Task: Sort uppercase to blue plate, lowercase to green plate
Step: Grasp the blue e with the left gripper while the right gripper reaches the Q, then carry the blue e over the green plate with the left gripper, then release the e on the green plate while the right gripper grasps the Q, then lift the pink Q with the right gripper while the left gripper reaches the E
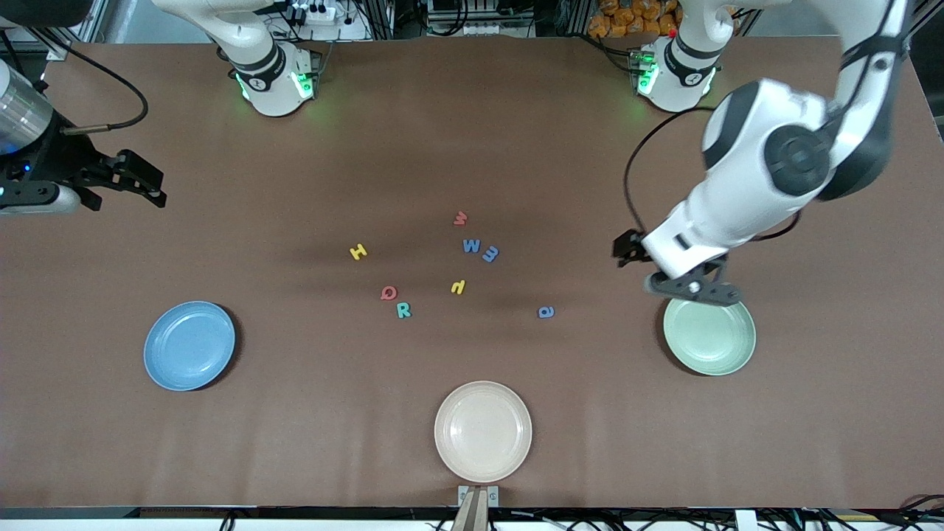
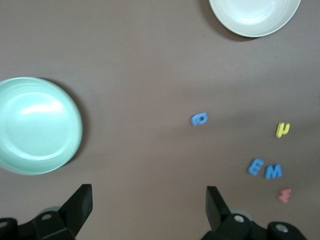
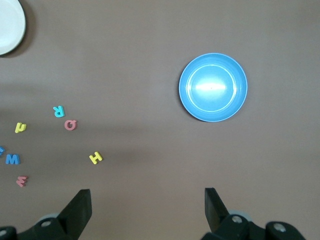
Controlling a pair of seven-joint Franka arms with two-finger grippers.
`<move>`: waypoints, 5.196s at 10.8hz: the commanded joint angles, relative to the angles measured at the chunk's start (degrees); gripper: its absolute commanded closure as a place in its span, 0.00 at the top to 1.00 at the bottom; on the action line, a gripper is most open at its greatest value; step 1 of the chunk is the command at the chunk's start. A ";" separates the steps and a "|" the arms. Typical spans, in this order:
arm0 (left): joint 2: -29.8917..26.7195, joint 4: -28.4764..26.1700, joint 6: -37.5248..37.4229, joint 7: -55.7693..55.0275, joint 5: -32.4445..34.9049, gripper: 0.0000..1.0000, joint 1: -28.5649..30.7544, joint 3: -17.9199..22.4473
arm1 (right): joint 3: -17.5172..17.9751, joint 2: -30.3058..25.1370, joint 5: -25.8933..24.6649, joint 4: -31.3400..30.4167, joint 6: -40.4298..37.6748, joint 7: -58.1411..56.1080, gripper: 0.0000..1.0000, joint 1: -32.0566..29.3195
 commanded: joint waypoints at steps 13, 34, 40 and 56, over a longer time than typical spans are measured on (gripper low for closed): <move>23.10 2.37 20.82 44.06 10.18 1.00 -11.69 1.15 | -0.59 26.00 -0.59 2.29 18.14 -2.48 1.00 16.69; 14.25 2.71 5.73 56.36 10.37 0.00 -3.52 10.36 | -0.77 36.10 0.37 -11.45 44.51 50.68 1.00 23.21; 12.81 2.10 2.71 55.75 7.39 0.19 -1.59 21.71 | -0.68 37.69 0.46 -11.27 45.57 54.03 1.00 24.26; 16.77 7.46 4.03 36.50 -7.22 0.97 -18.45 15.31 | -0.51 37.60 0.46 -11.27 46.63 55.00 0.00 25.76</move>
